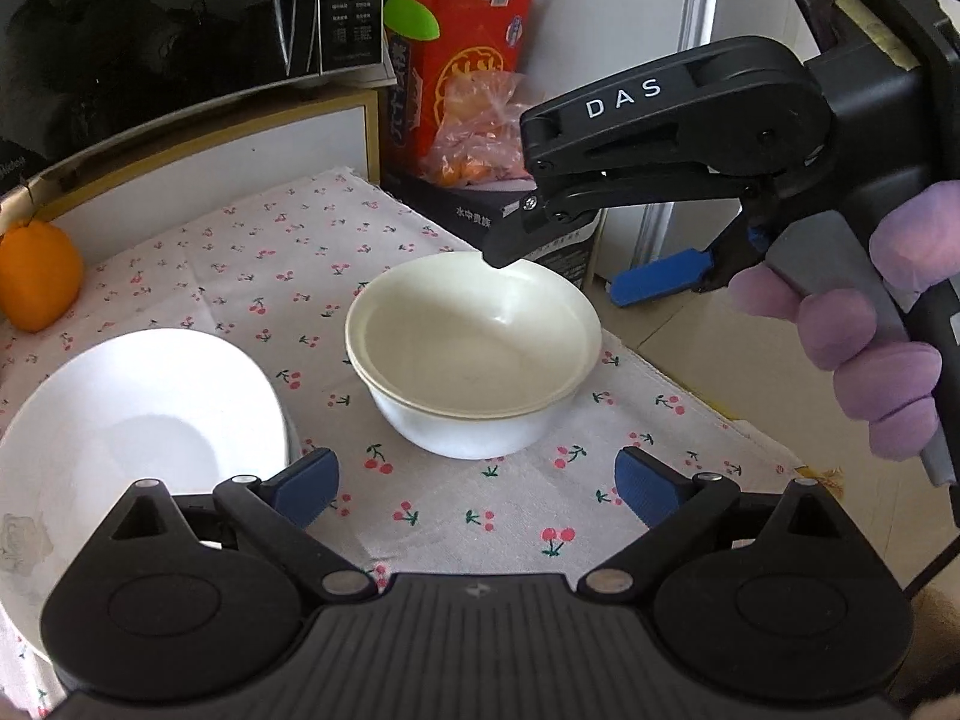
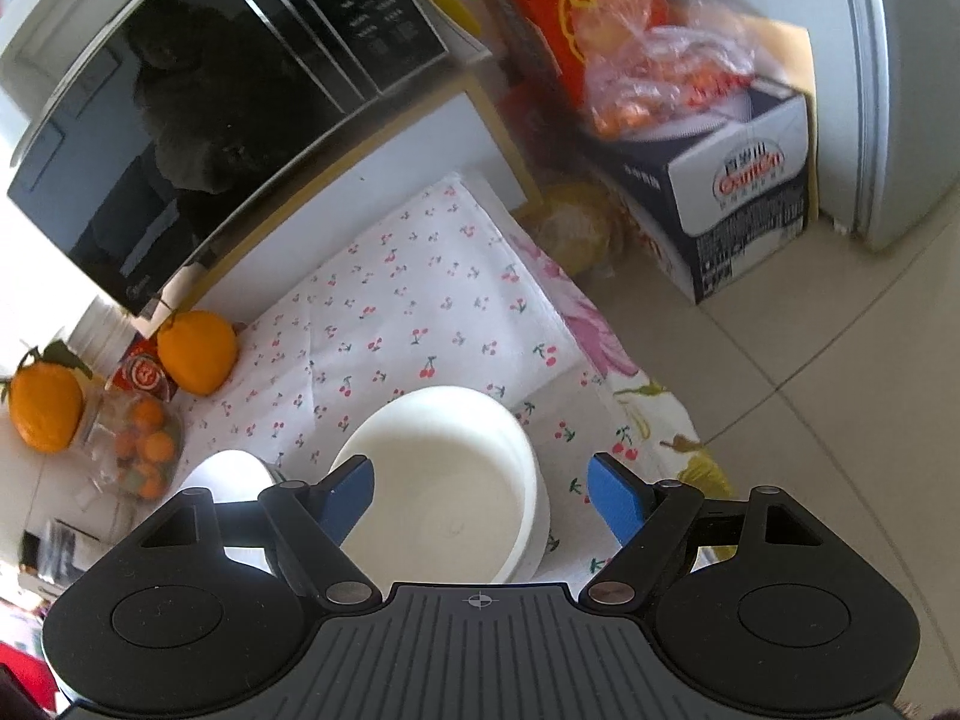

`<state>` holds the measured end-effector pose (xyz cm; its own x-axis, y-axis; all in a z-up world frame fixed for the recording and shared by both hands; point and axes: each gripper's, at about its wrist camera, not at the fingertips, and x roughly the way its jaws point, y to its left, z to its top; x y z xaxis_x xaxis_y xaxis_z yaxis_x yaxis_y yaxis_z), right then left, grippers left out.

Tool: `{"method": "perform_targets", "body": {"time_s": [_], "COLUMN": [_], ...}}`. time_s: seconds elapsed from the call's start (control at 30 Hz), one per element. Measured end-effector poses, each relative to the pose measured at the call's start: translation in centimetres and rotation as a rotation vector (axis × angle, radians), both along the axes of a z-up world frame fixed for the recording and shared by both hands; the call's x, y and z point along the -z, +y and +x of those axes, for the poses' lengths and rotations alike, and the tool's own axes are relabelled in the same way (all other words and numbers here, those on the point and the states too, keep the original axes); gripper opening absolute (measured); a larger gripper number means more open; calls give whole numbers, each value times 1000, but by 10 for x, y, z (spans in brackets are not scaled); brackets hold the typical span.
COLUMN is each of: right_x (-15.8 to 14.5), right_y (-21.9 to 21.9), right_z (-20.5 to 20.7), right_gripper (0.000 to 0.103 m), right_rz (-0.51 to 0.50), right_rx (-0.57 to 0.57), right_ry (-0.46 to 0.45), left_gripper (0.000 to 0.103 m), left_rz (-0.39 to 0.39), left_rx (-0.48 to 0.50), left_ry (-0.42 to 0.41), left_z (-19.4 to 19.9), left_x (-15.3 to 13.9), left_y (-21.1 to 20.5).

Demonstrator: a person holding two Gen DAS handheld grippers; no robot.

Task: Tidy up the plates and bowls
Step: 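Move both tools to the rim of the nested bowls, then close both grippers on the nested bowls rim and lift them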

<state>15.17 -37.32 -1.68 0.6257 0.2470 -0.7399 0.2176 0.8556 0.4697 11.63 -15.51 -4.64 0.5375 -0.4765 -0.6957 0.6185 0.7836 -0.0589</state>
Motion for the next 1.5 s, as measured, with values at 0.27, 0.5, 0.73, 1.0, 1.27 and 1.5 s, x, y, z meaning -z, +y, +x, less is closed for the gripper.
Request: {"method": "perform_targets", "body": {"time_s": [0.27, 0.5, 0.73, 1.0, 1.27, 1.5], "right_x": [10, 17, 22, 31, 29, 10], "right_y": [-4, -5, -7, -8, -2, 9], "right_z": [5, 8, 9, 11, 11, 10], "right_gripper": [80, 80, 70, 47, 17, 17], "right_rz": [83, 113, 114, 113, 35, -9], "right_rx": [25, 60, 88, 111, 107, 69], "right_ry": [28, 59, 77, 120, 116, 55], "left_gripper": [96, 93, 85, 78, 71, 70], "left_rz": [4, -6, -4, 0, -13, -29], "left_rx": [-12, -15, -18, -3, 4, -7], "left_ry": [25, 37, 59, 70, 56, 34], "left_z": [12, 18, 27, 31, 31, 30], "left_x": [6, 8, 13, 15, 10, 0], "left_y": [-6, -11, -15, -17, -13, -5]}}
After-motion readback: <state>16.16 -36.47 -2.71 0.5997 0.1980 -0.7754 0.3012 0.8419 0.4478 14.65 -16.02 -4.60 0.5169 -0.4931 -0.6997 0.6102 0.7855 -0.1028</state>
